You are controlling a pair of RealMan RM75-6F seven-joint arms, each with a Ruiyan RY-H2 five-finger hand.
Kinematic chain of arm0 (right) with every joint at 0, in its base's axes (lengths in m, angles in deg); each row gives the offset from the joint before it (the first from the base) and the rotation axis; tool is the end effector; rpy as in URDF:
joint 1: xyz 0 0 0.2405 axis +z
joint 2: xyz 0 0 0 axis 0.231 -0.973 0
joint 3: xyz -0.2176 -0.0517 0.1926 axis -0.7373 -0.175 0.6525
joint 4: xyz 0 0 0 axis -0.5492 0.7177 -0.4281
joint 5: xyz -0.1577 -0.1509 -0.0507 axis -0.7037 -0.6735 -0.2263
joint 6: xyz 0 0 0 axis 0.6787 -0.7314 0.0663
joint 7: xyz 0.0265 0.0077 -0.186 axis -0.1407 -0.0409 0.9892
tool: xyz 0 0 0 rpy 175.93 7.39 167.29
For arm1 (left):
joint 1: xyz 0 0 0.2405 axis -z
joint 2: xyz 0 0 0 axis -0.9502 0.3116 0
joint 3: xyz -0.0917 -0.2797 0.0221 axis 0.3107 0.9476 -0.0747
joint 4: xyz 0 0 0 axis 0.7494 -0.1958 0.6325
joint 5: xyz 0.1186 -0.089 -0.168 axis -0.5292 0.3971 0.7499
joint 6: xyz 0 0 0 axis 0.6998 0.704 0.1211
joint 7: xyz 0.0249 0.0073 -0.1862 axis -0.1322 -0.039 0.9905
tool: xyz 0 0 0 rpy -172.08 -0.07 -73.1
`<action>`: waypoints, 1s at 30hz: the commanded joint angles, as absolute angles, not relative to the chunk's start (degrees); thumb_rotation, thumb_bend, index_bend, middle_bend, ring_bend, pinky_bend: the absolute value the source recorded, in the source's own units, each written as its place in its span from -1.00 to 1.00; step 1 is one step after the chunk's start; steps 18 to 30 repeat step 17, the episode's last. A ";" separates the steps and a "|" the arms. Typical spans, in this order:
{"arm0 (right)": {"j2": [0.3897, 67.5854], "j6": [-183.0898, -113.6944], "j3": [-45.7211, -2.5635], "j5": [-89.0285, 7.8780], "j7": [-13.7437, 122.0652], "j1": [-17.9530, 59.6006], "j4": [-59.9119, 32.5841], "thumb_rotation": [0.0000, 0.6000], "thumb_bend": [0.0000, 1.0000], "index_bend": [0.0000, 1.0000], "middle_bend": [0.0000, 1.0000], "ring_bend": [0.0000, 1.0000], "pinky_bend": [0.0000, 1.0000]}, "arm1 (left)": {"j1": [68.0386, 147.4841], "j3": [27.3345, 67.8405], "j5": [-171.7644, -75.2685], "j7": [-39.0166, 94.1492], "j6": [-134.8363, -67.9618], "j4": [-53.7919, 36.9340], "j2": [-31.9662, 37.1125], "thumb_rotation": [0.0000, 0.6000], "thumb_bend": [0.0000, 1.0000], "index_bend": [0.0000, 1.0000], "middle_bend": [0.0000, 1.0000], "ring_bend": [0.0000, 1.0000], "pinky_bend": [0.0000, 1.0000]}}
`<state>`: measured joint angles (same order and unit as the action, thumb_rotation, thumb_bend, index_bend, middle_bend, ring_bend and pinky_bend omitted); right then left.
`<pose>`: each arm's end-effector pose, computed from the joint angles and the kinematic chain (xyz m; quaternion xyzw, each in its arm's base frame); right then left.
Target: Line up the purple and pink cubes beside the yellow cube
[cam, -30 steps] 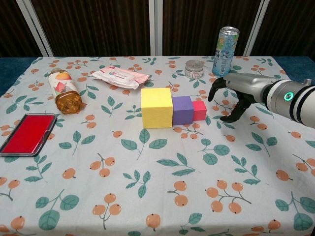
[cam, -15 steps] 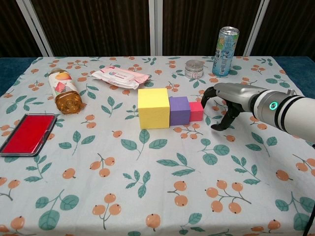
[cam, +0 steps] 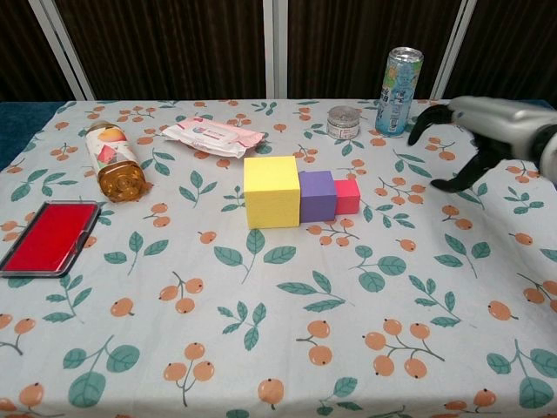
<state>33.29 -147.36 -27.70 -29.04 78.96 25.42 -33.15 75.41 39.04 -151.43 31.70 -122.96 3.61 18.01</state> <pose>-0.2188 -0.3893 -0.0065 0.6822 -0.4500 0.3274 0.4743 -0.3744 0.2097 0.1425 -0.6134 -0.3932 -0.3760 0.5725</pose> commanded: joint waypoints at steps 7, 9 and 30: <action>17.76 -167.86 -37.28 -51.64 63.29 7.28 -38.21 1.00 -0.46 -0.72 -0.90 -1.00 -1.00 | 75.62 40.06 -150.38 30.13 -123.20 4.12 17.24 1.00 -1.00 -0.56 -0.53 -0.63 -0.55; 16.39 -170.39 -39.11 -54.54 60.71 4.31 -36.93 1.00 -0.46 -0.76 -0.93 -1.00 -1.00 | 75.60 40.32 -150.29 29.49 -123.57 4.30 16.97 1.00 -1.00 -0.56 -0.53 -0.63 -0.55; 17.70 -178.45 -41.74 -61.80 54.49 -4.24 -32.41 1.00 -0.46 -0.85 -1.00 -1.00 -1.00 | 75.87 40.81 -150.58 27.54 -124.21 5.31 16.12 1.00 -1.00 -0.56 -0.53 -0.63 -0.55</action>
